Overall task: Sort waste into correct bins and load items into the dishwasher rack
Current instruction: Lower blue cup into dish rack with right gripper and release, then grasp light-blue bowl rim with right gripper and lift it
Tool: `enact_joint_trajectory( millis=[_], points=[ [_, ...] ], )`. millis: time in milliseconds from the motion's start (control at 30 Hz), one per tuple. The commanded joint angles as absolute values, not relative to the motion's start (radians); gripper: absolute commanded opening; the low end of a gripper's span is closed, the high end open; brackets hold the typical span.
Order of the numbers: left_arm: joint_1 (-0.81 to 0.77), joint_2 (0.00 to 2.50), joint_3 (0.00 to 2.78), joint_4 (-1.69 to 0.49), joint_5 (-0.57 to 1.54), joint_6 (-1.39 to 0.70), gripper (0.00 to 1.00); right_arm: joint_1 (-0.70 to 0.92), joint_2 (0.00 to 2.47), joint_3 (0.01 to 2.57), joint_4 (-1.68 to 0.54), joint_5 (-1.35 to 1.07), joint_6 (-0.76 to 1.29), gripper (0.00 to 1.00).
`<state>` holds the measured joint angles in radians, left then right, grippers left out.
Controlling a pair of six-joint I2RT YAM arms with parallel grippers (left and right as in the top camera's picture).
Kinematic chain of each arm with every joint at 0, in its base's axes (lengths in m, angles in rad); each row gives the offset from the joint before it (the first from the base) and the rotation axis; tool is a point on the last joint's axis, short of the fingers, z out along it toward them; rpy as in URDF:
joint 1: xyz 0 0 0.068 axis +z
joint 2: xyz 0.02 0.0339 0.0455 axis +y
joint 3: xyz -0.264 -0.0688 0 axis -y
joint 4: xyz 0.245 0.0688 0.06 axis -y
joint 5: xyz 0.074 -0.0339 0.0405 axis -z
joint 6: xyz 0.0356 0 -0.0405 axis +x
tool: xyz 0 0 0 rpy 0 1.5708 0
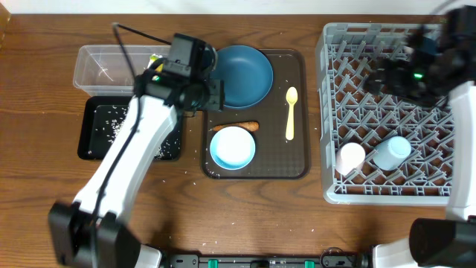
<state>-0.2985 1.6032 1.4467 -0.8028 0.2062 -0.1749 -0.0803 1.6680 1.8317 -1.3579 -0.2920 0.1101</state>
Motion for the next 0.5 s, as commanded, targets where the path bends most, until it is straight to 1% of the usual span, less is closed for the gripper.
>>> enact_joint_trajectory(
  millis=[0, 167, 267, 367, 467],
  points=[
    [-0.298, 1.524, 1.452, -0.830, 0.145, -0.151, 0.53, 0.031, 1.676, 1.836, -1.317, -0.321, 0.136, 0.90],
    [-0.298, 1.483, 1.452, -0.880, 0.126, -0.150, 0.55, 0.185, 1.706, 1.835, -1.229, -0.316, 0.191, 0.84],
    [-0.298, 1.483, 1.452, -0.907, 0.126, -0.150, 0.55, 0.278, 1.736, 1.834, -1.201, -0.232, 0.250, 0.83],
    [-0.298, 1.483, 1.452, -0.925, 0.126, -0.150, 0.55, 0.326, 1.755, 1.834, -1.189, -0.178, 0.284, 0.84],
    [-0.310, 1.483, 1.438, -0.944, 0.126, -0.150, 0.55, 0.350, 1.769, 1.834, -1.171, -0.181, 0.291, 0.83]
  ],
)
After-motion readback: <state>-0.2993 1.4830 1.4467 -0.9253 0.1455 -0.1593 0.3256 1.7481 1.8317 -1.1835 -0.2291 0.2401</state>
